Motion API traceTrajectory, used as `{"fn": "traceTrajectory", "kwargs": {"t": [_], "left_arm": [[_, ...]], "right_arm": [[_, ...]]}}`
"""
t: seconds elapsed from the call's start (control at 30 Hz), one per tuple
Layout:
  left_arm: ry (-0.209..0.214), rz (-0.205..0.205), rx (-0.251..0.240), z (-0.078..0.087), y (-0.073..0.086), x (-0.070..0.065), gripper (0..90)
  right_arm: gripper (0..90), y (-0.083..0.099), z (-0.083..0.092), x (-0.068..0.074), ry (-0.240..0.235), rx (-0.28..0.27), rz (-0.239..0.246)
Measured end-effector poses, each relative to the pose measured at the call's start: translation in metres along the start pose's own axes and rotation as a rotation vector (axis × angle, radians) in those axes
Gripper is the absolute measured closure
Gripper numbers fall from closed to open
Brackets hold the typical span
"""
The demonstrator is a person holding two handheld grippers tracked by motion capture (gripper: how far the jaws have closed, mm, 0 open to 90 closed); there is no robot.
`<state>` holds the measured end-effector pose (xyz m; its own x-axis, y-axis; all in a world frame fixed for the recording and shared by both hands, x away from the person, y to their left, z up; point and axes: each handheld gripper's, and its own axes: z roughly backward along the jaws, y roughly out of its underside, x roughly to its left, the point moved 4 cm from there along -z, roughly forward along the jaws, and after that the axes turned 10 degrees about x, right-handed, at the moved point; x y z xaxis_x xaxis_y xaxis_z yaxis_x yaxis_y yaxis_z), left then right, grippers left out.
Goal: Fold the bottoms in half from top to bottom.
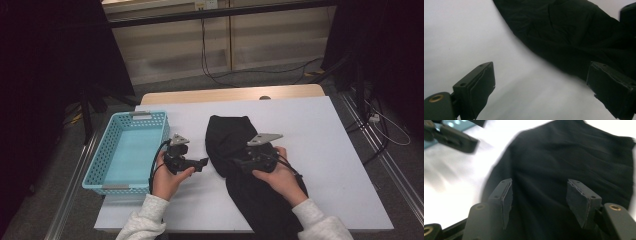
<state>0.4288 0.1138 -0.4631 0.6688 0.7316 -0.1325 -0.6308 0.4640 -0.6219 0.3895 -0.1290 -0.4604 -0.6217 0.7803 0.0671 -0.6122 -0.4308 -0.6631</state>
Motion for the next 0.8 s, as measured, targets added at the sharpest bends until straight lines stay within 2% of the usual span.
{"fn": "traceTrajectory", "kwargs": {"t": [0.13,0.17,0.23,0.37,0.53,0.8], "left_arm": [[0.003,-0.012,-0.006,-0.003,-0.004,-0.002,8.3],[0.004,-0.017,-0.003,-0.005,-0.005,-0.003,8.5],[0.008,-0.019,0.001,-0.007,-0.006,-0.004,8.5],[0.013,-0.031,0.005,-0.01,-0.009,-0.007,8.5],[0.021,-0.042,0.005,-0.011,-0.011,-0.01,8.5],[0.025,-0.046,-0.001,-0.011,-0.014,-0.012,8.5]], "right_arm": [[36.7,0.024,0.019,-0.02,0.043,0.001,-0.042],[37.1,0.036,0.028,-0.027,0.061,0.002,-0.067],[37.0,0.04,0.03,-0.03,0.067,0.006,-0.079],[36.5,0.058,0.043,-0.045,0.104,0.01,-0.124],[36.3,0.074,0.052,-0.051,0.117,0.02,-0.154],[37.8,0.102,0.059,-0.055,0.136,0.075,-0.183]]}}
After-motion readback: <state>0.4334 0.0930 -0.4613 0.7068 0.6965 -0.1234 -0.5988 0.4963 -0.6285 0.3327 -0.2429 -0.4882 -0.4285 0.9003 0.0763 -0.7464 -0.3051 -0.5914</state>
